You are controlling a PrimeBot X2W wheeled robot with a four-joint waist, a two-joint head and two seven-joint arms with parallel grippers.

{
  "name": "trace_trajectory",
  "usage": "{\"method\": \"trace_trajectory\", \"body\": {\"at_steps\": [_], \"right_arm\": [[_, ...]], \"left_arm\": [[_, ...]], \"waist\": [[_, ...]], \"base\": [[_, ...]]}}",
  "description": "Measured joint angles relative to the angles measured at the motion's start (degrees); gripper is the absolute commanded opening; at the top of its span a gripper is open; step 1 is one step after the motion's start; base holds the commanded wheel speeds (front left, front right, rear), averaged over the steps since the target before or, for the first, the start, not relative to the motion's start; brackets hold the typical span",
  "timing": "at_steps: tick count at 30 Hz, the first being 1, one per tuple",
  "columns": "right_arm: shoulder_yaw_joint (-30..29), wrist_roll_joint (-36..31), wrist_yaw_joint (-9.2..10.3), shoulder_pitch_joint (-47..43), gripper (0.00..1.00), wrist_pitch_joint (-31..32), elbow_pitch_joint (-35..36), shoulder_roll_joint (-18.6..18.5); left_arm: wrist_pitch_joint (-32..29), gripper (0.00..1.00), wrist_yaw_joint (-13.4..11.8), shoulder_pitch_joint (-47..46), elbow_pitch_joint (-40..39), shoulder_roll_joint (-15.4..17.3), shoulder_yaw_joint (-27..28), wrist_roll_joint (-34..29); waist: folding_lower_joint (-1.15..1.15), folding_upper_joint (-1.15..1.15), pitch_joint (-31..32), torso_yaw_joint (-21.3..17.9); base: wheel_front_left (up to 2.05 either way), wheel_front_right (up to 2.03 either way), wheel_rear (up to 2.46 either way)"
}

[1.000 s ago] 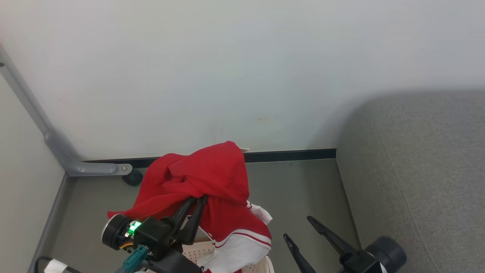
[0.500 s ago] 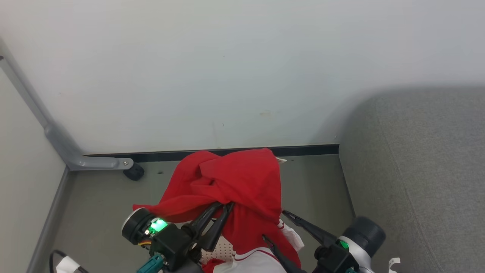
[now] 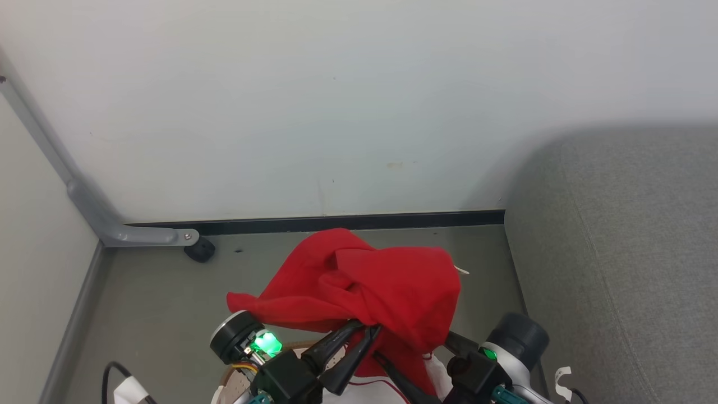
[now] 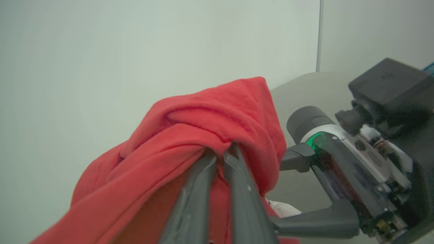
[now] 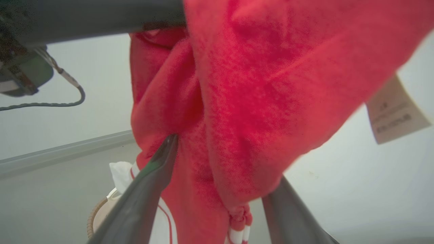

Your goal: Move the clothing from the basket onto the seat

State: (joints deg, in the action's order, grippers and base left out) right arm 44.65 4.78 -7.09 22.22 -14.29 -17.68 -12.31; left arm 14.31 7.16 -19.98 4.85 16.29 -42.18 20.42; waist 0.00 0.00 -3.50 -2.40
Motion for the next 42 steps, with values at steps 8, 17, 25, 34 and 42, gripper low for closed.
{"method": "trace_trajectory", "body": {"at_steps": [8,17,25,34,42], "right_arm": [[0.98,0.92,0.00,0.99,1.00,0.00,-3.46,1.91],[-1.40,3.20,0.00,2.18,0.20,0.00,-6.68,4.75],[-3.53,5.67,0.00,2.09,0.00,0.00,-6.90,5.44],[-6.41,7.47,0.01,1.33,0.00,0.00,-7.11,5.63],[-9.93,9.72,0.03,0.11,0.00,0.01,-7.02,5.58]], "left_arm": [[0.00,0.00,0.00,-1.85,-1.48,0.36,-4.31,1.30],[0.00,0.00,0.00,-2.51,-2.12,0.81,-7.49,3.93],[0.00,0.00,0.00,-2.94,-1.27,1.30,-7.17,5.22],[0.00,0.00,0.41,-2.52,2.02,0.80,-5.04,7.11],[0.00,1.00,-1.32,-0.74,5.65,-0.04,-2.60,8.69]], "waist": [[0.00,0.00,-0.18,-0.07],[0.00,0.00,-0.10,0.20],[0.00,0.00,0.03,0.59],[0.00,0.00,0.37,0.91],[0.00,0.00,0.69,0.82]], "base": [[0.00,0.00,0.00],[0.00,0.00,0.00],[0.00,0.00,0.00],[0.00,0.00,0.00],[0.00,0.00,0.00]]}}
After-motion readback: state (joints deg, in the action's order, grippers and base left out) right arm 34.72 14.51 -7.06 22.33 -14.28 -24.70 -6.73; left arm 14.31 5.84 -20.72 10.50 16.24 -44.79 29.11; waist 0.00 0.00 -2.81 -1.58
